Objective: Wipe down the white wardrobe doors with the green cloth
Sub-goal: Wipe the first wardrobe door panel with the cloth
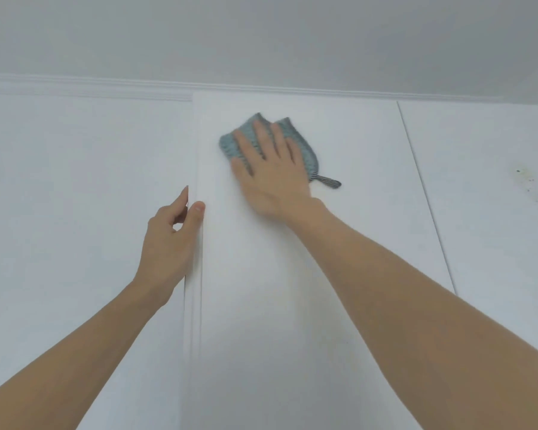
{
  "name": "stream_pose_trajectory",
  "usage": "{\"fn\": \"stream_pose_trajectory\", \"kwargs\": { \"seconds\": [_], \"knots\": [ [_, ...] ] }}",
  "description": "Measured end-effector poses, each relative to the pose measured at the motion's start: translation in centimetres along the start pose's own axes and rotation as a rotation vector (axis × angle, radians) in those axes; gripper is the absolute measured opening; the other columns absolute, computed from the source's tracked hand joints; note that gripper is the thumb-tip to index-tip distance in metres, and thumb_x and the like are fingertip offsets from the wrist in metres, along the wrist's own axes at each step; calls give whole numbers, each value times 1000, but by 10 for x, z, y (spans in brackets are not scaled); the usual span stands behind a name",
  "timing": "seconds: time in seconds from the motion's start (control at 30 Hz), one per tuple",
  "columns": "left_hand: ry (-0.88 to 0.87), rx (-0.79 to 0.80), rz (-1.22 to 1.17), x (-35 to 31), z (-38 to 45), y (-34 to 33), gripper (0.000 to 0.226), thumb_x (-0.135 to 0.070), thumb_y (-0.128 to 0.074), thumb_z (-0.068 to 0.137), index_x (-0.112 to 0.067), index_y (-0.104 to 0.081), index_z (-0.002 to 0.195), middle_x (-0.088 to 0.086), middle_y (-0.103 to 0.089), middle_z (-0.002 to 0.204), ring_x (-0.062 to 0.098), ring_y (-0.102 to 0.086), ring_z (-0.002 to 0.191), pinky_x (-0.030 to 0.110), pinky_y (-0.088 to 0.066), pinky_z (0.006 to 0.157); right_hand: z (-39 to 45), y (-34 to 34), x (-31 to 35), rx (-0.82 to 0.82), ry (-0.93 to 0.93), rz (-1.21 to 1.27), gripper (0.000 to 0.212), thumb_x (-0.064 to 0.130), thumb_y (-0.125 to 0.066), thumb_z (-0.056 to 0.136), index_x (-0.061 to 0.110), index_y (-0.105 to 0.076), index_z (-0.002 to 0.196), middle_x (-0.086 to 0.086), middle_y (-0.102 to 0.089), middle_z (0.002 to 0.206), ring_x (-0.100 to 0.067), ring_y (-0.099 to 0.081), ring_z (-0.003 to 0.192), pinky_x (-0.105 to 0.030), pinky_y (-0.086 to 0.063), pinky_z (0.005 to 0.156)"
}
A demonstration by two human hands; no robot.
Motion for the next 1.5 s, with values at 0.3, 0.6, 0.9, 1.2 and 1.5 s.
{"fn": "stream_pose_trajectory", "kwargs": {
  "seconds": [0.3,0.6,0.9,1.2,1.5],
  "knots": [
    [54,12,-52,7,-4,-1,34,-40,-53,108,-60,-58,134,-11,-66,126,1,-56,125,40,-40,120,24,34,-101,-29,-119,-56,61,57,-11,105,37,-12,163,5,0,172,-20,2,158,-40,4,128],
    [24,60,-53,2,-4,-2,33,-37,-50,110,-67,-52,121,-6,-63,130,0,-54,119,20,-40,102,48,48,-121,-76,-449,36,58,47,-15,109,30,-3,164,-2,9,172,-25,10,158,-43,8,127],
    [29,-57,-75,12,0,3,49,-39,-57,107,-33,-49,155,-15,-61,129,-8,-51,126,25,-32,114,34,11,14,42,154,-26,54,53,-21,108,45,-14,161,14,0,171,-11,5,157,-36,7,127],
    [25,-67,-88,18,3,3,47,-39,-59,106,-33,-54,151,-10,-65,130,0,-56,126,34,-38,119,37,57,-161,-93,-548,38,59,49,-15,108,33,-3,164,0,8,172,-25,9,158,-44,7,127],
    [44,-94,-112,15,1,4,49,-35,-61,106,-30,-51,153,-26,-60,115,-24,-52,107,18,-32,104,29,-3,54,4,118,-7,55,49,-20,109,39,-12,162,7,2,172,-17,7,158,-39,7,127]
  ]
}}
Point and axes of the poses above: each hand's wrist, its own z-axis towards the middle knuckle, its own y-axis out of the back of the hand, x = y × z, the point moved 7 cm from there along z, towards the middle knuckle
